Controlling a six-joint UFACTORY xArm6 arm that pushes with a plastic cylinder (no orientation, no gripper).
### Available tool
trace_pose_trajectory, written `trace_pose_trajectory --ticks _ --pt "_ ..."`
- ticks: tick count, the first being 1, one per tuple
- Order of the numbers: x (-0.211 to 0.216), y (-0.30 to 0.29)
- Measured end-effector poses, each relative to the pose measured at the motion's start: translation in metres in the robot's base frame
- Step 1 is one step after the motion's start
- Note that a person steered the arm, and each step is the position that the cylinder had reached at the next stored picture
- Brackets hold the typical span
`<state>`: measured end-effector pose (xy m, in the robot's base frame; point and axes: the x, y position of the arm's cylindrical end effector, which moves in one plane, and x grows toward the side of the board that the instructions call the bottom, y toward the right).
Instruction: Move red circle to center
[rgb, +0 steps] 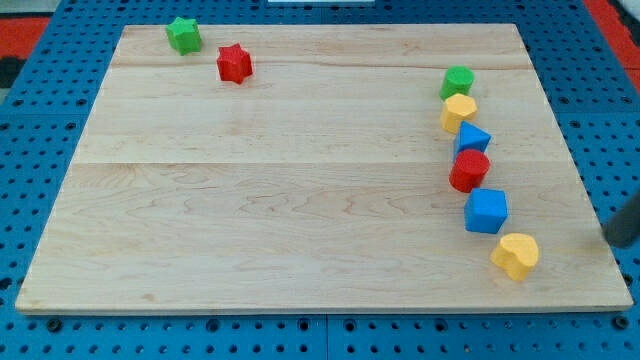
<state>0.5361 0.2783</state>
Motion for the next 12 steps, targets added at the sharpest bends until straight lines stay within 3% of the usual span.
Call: trace_pose_trajectory --ticks 2,3,4,5,8,12 --pt "-0.022 -0.136" --pt "-0.04 -0.136" --pt "-0.052 -0.077" --pt "-0.062 -0.07" --pt "-0.085 -0.16" --pt "-0.13 -0.157"
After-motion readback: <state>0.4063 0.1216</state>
